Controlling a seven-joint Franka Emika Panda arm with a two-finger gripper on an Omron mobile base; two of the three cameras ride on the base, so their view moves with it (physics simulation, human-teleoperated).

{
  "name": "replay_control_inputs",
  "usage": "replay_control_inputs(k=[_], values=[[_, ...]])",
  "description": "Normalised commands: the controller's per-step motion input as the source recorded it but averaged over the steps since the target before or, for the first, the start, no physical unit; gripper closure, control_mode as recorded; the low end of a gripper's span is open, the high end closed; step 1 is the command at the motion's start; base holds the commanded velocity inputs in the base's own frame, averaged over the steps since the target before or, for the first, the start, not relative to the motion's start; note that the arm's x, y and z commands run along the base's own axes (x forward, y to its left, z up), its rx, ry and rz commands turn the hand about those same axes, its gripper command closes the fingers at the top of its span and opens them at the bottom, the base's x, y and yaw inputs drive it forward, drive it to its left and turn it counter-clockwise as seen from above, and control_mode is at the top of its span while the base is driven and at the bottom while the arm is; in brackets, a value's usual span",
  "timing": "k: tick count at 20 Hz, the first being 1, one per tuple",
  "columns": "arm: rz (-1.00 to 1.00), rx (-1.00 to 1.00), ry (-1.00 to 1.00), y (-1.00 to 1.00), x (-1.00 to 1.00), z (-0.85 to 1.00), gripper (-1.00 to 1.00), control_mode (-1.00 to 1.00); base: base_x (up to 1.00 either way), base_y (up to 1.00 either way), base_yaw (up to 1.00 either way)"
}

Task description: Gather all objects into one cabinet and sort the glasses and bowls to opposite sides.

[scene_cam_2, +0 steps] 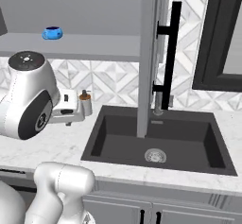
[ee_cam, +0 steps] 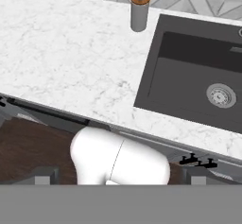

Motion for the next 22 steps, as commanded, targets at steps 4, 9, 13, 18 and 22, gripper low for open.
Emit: replay_control_inputs(k=[4,9,13,18,22], values=[[0.0,0.0,0.0,0.0,0.0,0.0,-1.0,1.0,0.46,0.78,-0.08],[0.0,0.0,0.0,0.0,0.0,0.0,-1.0,1.0,0.0,0.53,0.21],[0.0,0.0,0.0,0.0,0.0,0.0,-1.0,1.0,0.11,0.86,0.51],[0.0,0.0,0.0,0.0,0.0,0.0,-1.0,1.0,0.85,-0.23,0.08],[0.0,0.0,0.0,0.0,0.0,0.0,-1.0,1.0,0.84,-0.2,0.0]])
